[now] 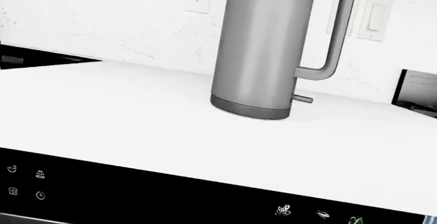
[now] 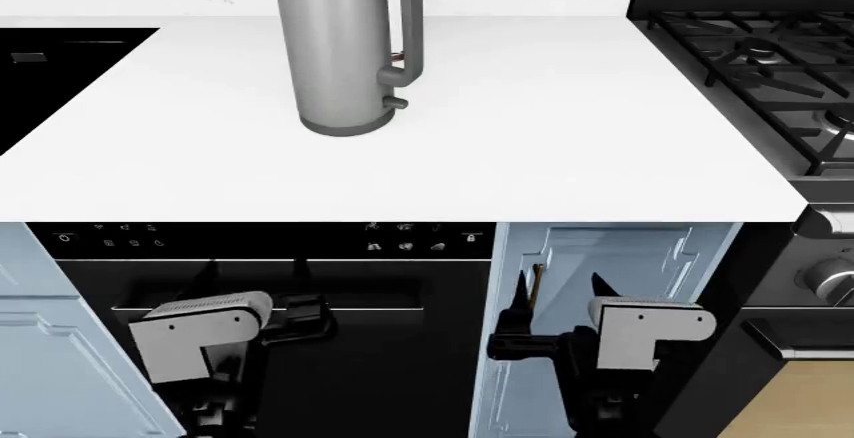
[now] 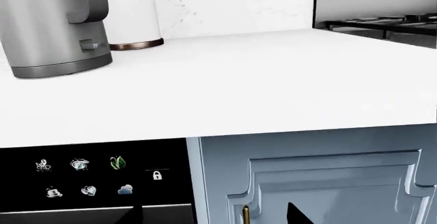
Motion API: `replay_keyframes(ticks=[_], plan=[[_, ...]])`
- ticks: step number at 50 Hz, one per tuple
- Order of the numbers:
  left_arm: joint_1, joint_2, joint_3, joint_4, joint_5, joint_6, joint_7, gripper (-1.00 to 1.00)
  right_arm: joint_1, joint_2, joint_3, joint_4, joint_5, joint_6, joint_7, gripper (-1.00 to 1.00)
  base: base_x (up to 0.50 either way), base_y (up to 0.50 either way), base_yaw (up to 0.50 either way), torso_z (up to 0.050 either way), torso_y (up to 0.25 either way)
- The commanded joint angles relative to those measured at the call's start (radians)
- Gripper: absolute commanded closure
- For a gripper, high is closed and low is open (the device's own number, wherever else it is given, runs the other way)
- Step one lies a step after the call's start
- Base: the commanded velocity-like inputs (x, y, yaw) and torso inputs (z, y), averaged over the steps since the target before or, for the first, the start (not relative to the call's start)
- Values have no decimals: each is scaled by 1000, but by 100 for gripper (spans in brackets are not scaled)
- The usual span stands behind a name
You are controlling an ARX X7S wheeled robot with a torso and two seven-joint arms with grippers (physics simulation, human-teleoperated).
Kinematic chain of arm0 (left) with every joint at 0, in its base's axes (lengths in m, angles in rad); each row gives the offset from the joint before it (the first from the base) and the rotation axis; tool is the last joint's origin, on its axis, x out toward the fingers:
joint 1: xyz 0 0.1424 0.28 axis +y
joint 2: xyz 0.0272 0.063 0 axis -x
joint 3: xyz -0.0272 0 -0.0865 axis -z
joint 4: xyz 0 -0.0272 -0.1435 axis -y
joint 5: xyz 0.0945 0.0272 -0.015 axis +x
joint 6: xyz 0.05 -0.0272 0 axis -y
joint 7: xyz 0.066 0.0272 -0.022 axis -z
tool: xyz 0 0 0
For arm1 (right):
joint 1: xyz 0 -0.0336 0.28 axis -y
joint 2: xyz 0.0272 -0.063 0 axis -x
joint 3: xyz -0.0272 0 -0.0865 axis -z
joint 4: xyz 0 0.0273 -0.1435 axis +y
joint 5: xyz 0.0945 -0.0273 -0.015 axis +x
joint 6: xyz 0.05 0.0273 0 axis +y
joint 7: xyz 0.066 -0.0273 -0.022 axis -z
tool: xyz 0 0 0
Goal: Press down the lever to turn on the electric kettle.
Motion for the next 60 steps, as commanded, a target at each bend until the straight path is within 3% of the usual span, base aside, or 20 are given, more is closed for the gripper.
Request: replay_keyframes(ticks=[1, 10, 16, 27, 33, 45, 60], plan=[[-162, -80, 0, 226, -94, -247, -39, -100, 151, 21, 3, -206, 97, 269, 24, -100, 0, 0, 0, 0, 0], [-389, -142, 17, 287, -126, -434, -50, -100, 350, 43, -8, -246, 129, 365, 30, -100, 0, 0, 0, 0, 0], [-527, -164, 33, 236, -126, -460, -31, -100, 437, 50, -26, -229, 131, 359, 26, -100, 0, 0, 0, 0, 0], [-547, -170, 37, 221, -130, -457, -32, -100, 448, 59, -35, -224, 141, 346, 36, -100, 0, 0, 0, 0, 0], [-592, -193, 12, 175, -130, -468, -33, -100, 561, 24, 27, -28, 156, 394, 86, -100, 0, 0, 0, 0, 0], [-690, -249, 18, 78, -92, -467, -20, -100, 718, 36, 2, 201, 148, 362, 74, -100, 0, 0, 0, 0, 0], [-745, -291, 14, 18, -72, -495, -26, -100, 775, 62, -43, 225, 155, 370, 60, -100, 14, 0, 0, 0, 0]])
